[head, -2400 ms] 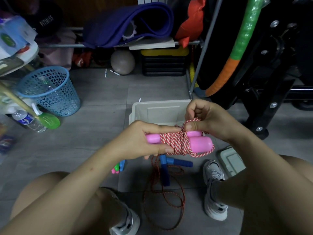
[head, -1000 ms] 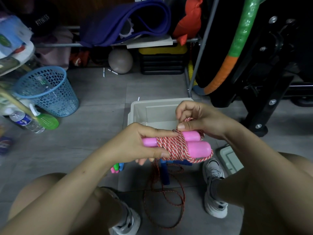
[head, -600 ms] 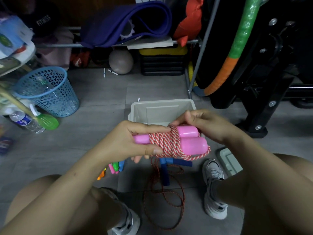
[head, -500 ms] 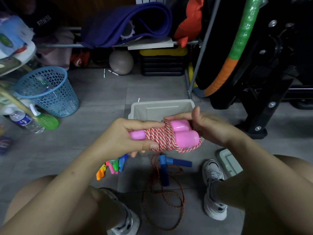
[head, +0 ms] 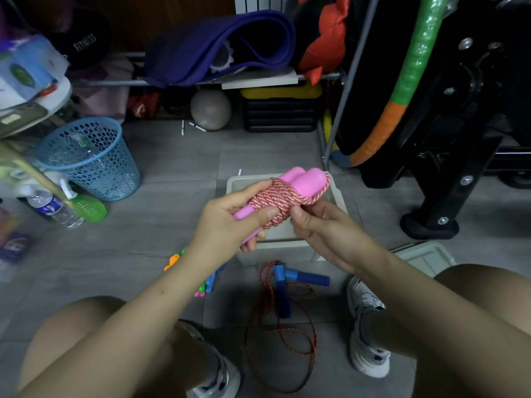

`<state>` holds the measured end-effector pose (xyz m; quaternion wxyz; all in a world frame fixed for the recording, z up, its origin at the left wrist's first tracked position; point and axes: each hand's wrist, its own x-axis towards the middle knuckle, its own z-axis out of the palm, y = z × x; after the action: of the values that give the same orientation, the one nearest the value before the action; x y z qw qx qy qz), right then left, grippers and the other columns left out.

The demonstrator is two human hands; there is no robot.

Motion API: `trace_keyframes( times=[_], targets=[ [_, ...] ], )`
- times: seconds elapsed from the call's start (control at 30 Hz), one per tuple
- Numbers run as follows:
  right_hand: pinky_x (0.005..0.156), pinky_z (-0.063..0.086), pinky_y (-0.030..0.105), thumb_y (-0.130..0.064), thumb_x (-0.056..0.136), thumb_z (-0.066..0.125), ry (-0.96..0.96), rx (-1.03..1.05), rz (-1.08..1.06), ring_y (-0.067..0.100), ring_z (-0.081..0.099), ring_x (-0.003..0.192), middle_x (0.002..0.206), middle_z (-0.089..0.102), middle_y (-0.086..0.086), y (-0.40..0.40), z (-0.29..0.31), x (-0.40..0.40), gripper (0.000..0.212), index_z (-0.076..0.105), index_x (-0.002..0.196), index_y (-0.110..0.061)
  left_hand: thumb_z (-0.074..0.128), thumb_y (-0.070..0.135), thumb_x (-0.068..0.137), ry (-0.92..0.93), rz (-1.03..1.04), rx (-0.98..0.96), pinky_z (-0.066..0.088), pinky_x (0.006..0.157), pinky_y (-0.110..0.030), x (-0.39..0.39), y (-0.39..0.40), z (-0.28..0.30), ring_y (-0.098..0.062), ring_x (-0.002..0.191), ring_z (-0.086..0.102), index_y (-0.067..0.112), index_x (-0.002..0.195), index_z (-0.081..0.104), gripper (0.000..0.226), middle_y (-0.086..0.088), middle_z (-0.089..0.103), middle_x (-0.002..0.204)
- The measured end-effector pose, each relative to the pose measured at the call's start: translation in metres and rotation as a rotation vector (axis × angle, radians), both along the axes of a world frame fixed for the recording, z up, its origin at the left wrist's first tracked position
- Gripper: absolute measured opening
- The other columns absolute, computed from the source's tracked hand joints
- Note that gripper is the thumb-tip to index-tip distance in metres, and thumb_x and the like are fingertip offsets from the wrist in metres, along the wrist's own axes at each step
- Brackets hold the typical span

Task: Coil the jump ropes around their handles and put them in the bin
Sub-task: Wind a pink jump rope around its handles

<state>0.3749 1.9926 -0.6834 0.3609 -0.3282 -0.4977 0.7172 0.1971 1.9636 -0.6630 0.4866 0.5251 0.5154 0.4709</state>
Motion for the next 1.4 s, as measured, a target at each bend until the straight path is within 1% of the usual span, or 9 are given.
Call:
trace_keyframes(
  times=[0.17, 0.37, 0.5, 0.7, 0.83, 1.0, 1.1, 1.27, 1.4],
  targets=[
    [0.063, 0.035, 0.02, -0.028, 0.09, 0.054, -0.175, 0.088, -0.143, -0.003, 0.047, 0.06, 0.064, 0.059, -0.015, 0.001, 0.001, -0.002, 0.013, 0.062, 0.088, -0.018, 0.062, 0.024, 0.09, 0.052, -0.005, -0.045, 0.052, 0.051, -0.031, 0.019, 0.001, -0.017, -0.019, 0.053, 0.06, 0.036, 0.141, 0.039, 0.058, -0.003, 0.067, 0.069],
    [0.066, 0.039, 0.033, -0.042, 0.089, 0.055, -0.392, 0.229, -0.235, 0.018, 0.046, 0.069, 0.076, 0.058, 0.007, 0.004, 0.002, -0.005, 0.031, 0.067, 0.087, -0.014, 0.06, 0.047, 0.086, 0.062, -0.07, -0.12, 0.057, 0.075, -0.042, 0.015, 0.016, -0.016, -0.02, 0.093, 0.066, 0.033, 0.128, 0.043, 0.047, -0.001, 0.061, 0.117],
    [0.058, 0.038, 0.015, -0.019, 0.096, 0.05, -0.394, 0.294, -0.185, -0.002, 0.048, 0.056, 0.06, 0.061, -0.015, 0.006, 0.008, -0.005, 0.021, 0.065, 0.082, -0.023, 0.055, 0.026, 0.091, -0.25, -0.06, -0.282, 0.059, 0.075, -0.045, 0.015, 0.021, -0.006, -0.028, 0.083, 0.069, 0.028, 0.125, 0.043, 0.036, -0.006, 0.066, 0.108],
    [0.055, 0.047, 0.03, -0.021, 0.082, 0.071, -0.369, 0.228, -0.468, 0.009, 0.053, 0.052, 0.053, 0.061, -0.007, 0.004, 0.002, -0.007, 0.005, 0.07, 0.077, -0.021, 0.062, 0.023, 0.088, -0.221, 0.077, -0.182, 0.059, 0.064, -0.035, 0.029, 0.016, -0.011, -0.026, 0.079, 0.071, 0.033, 0.119, 0.047, 0.035, -0.013, 0.062, 0.115],
    [0.054, 0.054, 0.029, -0.013, 0.079, 0.073, -0.214, 0.242, -0.577, 0.017, 0.065, 0.062, 0.069, 0.068, 0.008, -0.003, 0.003, -0.013, 0.005, 0.067, 0.078, -0.012, 0.064, 0.026, 0.086, -0.379, 0.163, -0.237, 0.056, 0.08, -0.052, 0.035, 0.016, -0.015, -0.03, 0.09, 0.069, 0.03, 0.107, 0.052, 0.024, -0.012, 0.066, 0.109],
    [0.077, 0.055, 0.041, -0.018, 0.086, 0.066, -0.212, 0.391, -0.476, 0.025, 0.067, 0.091, 0.1, 0.067, 0.014, -0.004, -0.005, -0.01, 0.024, 0.066, 0.11, -0.017, 0.055, 0.018, 0.093, -0.675, 0.181, -0.281, 0.059, 0.069, -0.049, 0.037, 0.018, -0.007, -0.024, 0.078, 0.071, 0.015, 0.106, 0.048, 0.016, -0.007, 0.072, 0.088],
    [0.085, 0.05, 0.029, -0.013, 0.087, 0.063, -0.27, 0.508, -0.435, 0.013, 0.061, 0.094, 0.095, 0.065, 0.002, 0.0, -0.004, -0.006, 0.027, 0.066, 0.113, -0.02, 0.054, 0.021, 0.093, -0.651, 0.183, -0.302, 0.059, 0.072, -0.048, 0.033, 0.019, -0.005, -0.025, 0.078, 0.071, 0.014, 0.105, 0.048, 0.015, -0.007, 0.071, 0.089],
    [0.089, 0.051, 0.038, -0.017, 0.075, 0.066, 0.067, 0.054, -0.353, 0.02, 0.063, 0.096, 0.101, 0.067, 0.006, 0.001, 0.007, -0.01, 0.011, 0.073, 0.081, -0.023, 0.056, 0.029, 0.089, -0.518, 0.135, -0.35, 0.055, 0.075, -0.038, 0.035, 0.013, -0.011, -0.016, 0.077, 0.069, 0.02, 0.098, 0.051, 0.013, -0.002, 0.068, 0.089],
    [0.079, 0.056, 0.05, -0.012, 0.078, 0.06, 0.207, -0.204, -0.184, 0.032, 0.066, 0.089, 0.098, 0.068, 0.015, -0.001, 0.011, -0.009, 0.014, 0.058, 0.092, -0.013, 0.061, 0.028, 0.088, -0.331, 0.163, -0.262, 0.053, 0.08, -0.045, 0.03, 0.014, -0.008, -0.022, 0.081, 0.065, 0.023, 0.097, 0.053, 0.013, -0.012, 0.066, 0.1]
  ],
)
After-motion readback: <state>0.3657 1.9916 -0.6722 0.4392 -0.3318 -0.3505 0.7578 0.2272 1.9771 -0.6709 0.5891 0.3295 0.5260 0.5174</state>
